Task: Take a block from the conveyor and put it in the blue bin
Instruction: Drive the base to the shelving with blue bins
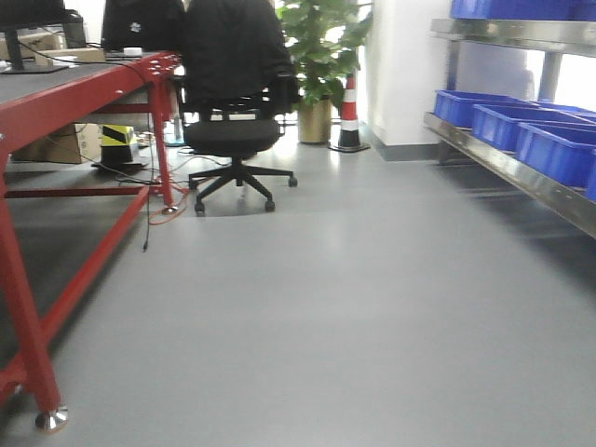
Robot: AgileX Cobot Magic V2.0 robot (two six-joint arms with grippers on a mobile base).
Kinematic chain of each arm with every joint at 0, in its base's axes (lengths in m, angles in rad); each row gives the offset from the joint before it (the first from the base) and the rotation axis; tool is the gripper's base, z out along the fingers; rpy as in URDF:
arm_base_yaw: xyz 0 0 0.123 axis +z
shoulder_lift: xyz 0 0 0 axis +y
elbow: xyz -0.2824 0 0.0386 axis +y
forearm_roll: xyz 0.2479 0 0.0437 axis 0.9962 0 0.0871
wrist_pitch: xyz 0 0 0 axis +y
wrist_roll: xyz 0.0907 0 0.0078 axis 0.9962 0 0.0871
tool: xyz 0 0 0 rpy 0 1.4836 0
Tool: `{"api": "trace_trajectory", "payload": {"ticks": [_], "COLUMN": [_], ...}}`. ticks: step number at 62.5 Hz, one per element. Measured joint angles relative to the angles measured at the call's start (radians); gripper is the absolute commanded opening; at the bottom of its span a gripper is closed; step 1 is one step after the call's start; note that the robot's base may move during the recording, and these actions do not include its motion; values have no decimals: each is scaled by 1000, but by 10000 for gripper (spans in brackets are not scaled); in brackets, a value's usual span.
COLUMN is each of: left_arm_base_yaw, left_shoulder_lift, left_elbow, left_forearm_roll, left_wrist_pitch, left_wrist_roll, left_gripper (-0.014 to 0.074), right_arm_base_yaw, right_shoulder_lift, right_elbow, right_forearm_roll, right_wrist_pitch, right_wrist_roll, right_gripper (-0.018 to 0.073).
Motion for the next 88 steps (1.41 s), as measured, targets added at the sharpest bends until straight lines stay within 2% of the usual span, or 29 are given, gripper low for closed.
{"api": "trace_trajectory", "payload": {"ticks": [88], "left_arm_base_yaw": [0], "left_shoulder_lift": [0], "left_elbow": [0], "left_forearm_roll": [0], "left_wrist_pitch": [0], "left_wrist_roll": [0], "left_gripper": [-111], "right_arm_base_yaw": [0], "right_shoulder_lift": [0], "right_elbow": [0], "right_forearm_roll": [0], "right_wrist_pitch": [0], "right_wrist_roll": [0], "right_gripper": [-162]}}
